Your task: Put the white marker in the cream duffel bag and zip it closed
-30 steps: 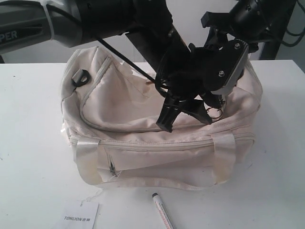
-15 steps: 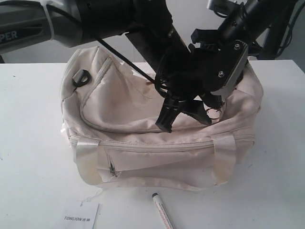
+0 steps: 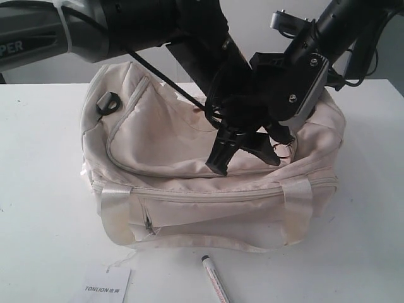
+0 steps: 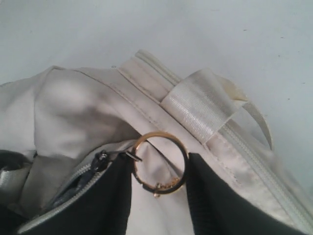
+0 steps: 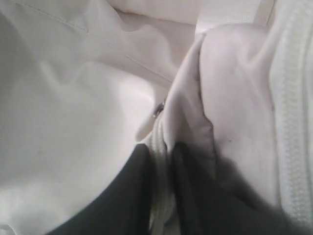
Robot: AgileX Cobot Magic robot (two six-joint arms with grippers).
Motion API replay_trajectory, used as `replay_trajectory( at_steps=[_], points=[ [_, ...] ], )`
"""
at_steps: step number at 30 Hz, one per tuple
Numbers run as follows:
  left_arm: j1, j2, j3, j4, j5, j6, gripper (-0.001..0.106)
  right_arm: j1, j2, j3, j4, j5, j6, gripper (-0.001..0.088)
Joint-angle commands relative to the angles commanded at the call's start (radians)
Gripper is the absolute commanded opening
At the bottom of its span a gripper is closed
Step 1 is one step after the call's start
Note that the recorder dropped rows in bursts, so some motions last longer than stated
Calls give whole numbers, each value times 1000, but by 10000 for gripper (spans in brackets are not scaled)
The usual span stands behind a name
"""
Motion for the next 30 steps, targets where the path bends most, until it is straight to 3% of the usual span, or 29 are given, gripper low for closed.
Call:
replay_trajectory(
  at_steps=[30],
  points=[
    [0, 0, 0, 0, 17, -14, 0, -2, -43, 0, -4, -74, -15, 0]
  ],
)
